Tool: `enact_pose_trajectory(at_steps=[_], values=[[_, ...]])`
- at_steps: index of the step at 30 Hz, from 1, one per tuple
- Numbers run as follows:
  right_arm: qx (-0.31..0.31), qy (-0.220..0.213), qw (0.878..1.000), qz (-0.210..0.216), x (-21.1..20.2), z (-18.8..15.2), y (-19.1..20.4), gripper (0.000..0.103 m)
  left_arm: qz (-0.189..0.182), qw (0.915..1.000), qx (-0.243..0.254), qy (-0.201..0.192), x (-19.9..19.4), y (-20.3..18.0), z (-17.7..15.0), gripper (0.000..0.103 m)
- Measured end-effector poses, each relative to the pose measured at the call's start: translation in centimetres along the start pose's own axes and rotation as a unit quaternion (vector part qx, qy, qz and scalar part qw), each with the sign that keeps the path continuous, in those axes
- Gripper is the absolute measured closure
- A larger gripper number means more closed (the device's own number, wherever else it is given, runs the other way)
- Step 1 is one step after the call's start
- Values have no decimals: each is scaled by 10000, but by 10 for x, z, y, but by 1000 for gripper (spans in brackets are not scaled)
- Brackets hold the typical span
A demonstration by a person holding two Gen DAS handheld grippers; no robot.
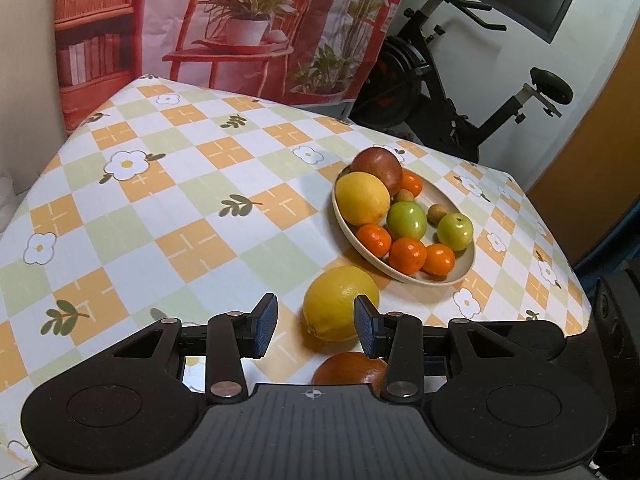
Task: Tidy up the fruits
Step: 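Close the left gripper around the red apple while the right gripper closes on it too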
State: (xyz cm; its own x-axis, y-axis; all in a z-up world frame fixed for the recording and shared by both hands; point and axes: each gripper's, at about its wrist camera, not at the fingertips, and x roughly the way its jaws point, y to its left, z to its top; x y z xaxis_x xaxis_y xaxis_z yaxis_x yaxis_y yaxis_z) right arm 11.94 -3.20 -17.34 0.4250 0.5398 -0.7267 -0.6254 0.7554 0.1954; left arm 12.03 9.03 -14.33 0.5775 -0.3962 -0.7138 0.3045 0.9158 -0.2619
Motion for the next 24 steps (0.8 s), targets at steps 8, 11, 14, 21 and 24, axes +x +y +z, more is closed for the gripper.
enact_pose_trajectory(at_steps=[8,11,14,21,24], values=[[3,-153,9998,-140,-9,-7,-6,51,-242,9995,-37,192,12,-6,-4,59],[113,-231,9990,-373,-15,-10,-16,51,-363,9989,-128,275,17,-6,-5,59],[225,-302,9977,-569,-20,-16,-25,51,-484,9980,-223,334,23,-9,-5,59],[213,-375,9969,-656,-25,-24,-28,51,-698,9961,-118,525,41,-29,-6,59],[241,-399,9968,-642,-24,-24,-28,51,-747,9954,-57,591,45,-35,-9,59]])
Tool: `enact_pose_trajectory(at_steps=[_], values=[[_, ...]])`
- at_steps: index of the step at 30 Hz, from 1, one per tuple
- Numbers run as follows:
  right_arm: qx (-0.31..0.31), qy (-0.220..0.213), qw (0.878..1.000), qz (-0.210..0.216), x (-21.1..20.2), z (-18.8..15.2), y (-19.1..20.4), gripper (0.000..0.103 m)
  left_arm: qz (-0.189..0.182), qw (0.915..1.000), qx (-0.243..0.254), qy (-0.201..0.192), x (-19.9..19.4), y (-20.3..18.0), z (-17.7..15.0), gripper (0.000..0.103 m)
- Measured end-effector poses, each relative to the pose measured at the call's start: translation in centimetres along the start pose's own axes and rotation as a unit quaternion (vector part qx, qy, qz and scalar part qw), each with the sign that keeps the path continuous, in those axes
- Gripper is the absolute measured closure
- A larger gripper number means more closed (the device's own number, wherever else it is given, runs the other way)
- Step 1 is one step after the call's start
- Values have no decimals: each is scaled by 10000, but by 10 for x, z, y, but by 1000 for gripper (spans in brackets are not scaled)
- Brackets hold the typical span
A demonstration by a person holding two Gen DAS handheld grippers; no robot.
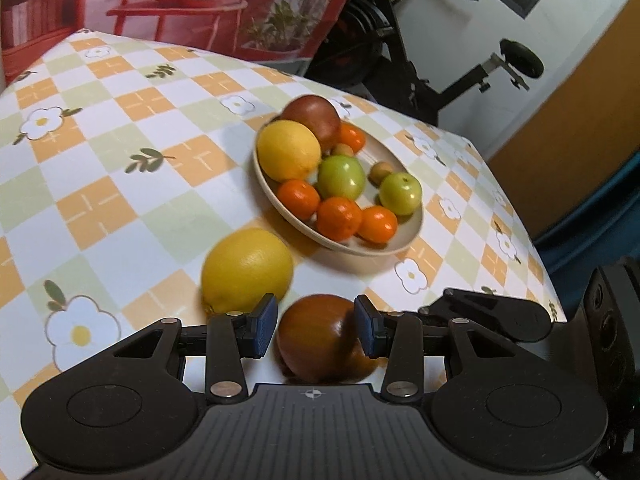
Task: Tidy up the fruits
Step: 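Close the left gripper around the red apple while the right gripper closes on it too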
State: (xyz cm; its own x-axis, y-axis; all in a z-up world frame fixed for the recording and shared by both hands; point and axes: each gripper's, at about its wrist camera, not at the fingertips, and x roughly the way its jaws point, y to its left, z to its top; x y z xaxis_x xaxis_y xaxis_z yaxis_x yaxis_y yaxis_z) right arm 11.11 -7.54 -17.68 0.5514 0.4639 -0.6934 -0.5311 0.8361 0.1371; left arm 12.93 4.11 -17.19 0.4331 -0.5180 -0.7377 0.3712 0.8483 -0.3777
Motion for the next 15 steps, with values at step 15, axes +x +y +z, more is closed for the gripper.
enact_pose_trajectory(at_steps=[15], values=[[215,-143,9996,80,-1,-3,-6,50,-61,9999,72,133,6,-1,-3,58]])
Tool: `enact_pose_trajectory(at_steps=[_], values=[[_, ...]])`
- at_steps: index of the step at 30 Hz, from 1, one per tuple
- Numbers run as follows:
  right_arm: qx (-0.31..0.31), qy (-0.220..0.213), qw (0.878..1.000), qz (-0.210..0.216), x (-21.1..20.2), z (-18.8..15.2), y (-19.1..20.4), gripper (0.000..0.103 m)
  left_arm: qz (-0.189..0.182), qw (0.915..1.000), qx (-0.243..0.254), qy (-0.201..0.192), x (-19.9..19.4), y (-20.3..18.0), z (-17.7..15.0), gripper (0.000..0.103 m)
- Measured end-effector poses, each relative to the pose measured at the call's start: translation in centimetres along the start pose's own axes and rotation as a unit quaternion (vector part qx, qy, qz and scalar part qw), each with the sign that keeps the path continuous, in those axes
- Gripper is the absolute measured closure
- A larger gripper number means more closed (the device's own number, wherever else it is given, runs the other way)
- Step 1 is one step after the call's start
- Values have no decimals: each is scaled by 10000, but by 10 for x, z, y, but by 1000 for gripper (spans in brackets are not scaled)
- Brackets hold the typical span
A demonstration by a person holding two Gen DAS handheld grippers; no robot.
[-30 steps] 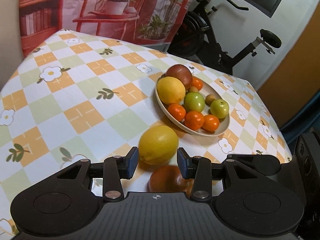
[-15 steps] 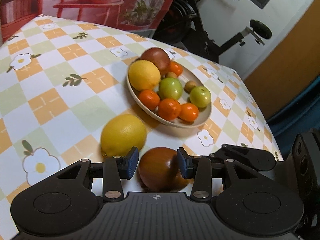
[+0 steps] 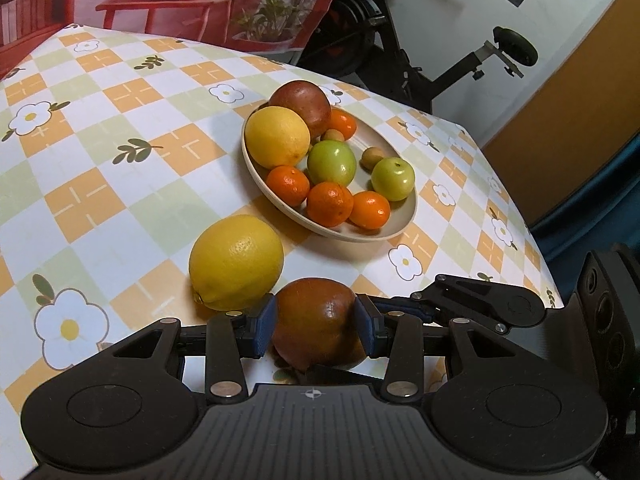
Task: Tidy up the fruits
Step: 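Close the left gripper around the red apple while the right gripper closes on it too, then carry the red apple with both grippers over the plate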
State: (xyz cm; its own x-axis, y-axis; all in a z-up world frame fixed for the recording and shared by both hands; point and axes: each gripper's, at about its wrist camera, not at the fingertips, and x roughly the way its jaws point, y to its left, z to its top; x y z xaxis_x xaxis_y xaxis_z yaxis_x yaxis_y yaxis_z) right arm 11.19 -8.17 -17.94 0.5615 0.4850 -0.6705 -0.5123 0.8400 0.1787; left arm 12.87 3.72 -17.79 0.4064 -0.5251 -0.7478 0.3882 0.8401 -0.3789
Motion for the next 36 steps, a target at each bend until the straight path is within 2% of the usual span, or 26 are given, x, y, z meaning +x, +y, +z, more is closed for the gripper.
enact_pose_trajectory(at_steps=[8,10,14,26,36], values=[[124,-62,9999,29,0,-1,-2,51,10,10000,38,-29,2,-1,-1,59],[95,-66,9999,-4,-2,-1,-2,51,3,10000,49,-61,1,-3,-1,63],[128,-205,9997,-44,-11,2,-7,51,-87,9998,21,-202,-1,-8,7,65],[190,-749,9956,-521,-50,28,-48,51,-266,9965,554,-574,3,-58,58,66],[221,-839,9939,-688,-49,54,-93,54,-428,9954,686,-519,29,-67,99,67]])
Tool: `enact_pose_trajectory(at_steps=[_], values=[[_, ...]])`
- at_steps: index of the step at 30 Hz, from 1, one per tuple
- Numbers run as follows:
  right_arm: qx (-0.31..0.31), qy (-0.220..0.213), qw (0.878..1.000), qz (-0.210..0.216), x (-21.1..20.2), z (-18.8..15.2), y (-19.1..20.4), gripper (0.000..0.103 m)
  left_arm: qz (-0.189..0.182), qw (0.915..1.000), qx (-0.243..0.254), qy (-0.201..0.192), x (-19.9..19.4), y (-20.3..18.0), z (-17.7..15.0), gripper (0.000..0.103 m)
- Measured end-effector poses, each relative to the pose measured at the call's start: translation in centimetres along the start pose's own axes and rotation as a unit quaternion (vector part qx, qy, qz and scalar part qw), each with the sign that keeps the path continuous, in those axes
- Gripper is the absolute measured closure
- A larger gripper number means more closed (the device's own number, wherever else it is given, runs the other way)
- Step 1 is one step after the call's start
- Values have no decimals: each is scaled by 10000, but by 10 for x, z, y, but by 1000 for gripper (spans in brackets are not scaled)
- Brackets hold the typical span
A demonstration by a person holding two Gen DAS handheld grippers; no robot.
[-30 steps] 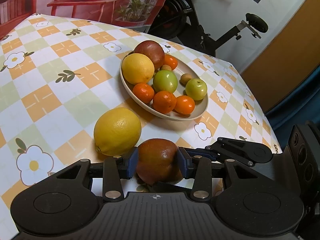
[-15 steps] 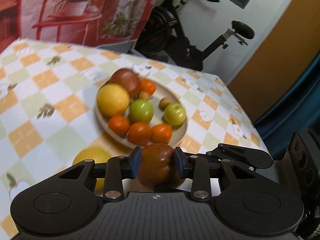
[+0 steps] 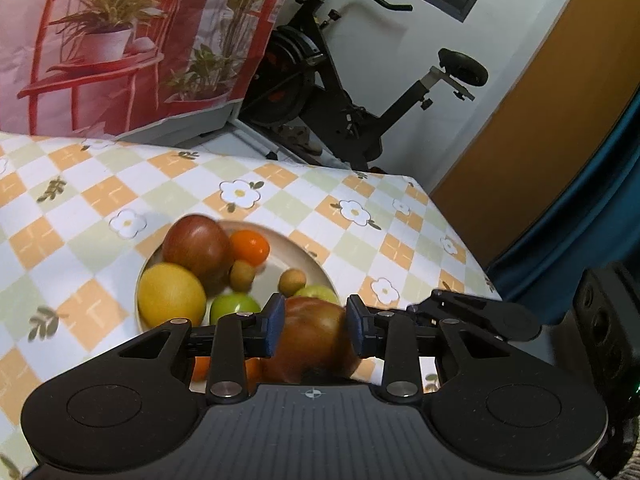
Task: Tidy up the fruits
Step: 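Carry the red apple with both grippers over the plate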
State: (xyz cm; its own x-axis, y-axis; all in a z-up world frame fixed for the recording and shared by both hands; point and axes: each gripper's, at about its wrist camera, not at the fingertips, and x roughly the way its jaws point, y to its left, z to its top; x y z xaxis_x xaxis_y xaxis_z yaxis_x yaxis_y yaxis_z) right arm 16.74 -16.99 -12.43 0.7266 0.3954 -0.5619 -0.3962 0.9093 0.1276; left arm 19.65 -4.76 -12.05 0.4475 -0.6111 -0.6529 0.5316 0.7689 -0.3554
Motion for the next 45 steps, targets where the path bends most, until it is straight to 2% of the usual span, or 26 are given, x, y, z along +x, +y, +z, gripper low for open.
enact_pose_trajectory(at_steps=[1,2,3,4,9,14,18,26,30,32,35,39,45], values=[[31,-15,10000,-17,3,4,-5,55,22,10000,51,23,5,0,4,67],[45,-24,10000,-43,7,8,-10,62,22,10000,51,37,11,1,6,67],[48,-33,10000,-51,11,11,-13,91,0,10000,10,63,16,4,10,67],[44,-23,10000,-43,16,14,-17,98,-15,10000,-50,81,22,7,13,68],[11,312,9994,-152,44,14,-32,97,150,9990,-298,283,48,27,21,70],[91,127,9998,-111,40,4,-40,92,187,9987,-366,289,52,34,25,70],[192,22,9997,-155,33,1,-47,84,244,9988,-328,282,52,33,24,70],[538,-200,9979,-295,-2,-12,-52,80,372,9990,-147,198,40,24,20,69],[609,-244,9972,-352,-15,-18,-48,70,450,9988,-81,169,32,22,16,69],[565,-224,9976,-342,-18,-20,-43,69,494,9987,-66,138,26,23,14,69],[471,-93,9983,-329,-18,-22,-35,60,543,9984,-107,86,18,26,12,69],[439,102,9978,-483,-11,-28,-26,52,542,9984,-164,59,12,28,8,69],[711,335,9955,-537,1,-37,-31,48,456,9987,-182,114,18,24,6,69]])
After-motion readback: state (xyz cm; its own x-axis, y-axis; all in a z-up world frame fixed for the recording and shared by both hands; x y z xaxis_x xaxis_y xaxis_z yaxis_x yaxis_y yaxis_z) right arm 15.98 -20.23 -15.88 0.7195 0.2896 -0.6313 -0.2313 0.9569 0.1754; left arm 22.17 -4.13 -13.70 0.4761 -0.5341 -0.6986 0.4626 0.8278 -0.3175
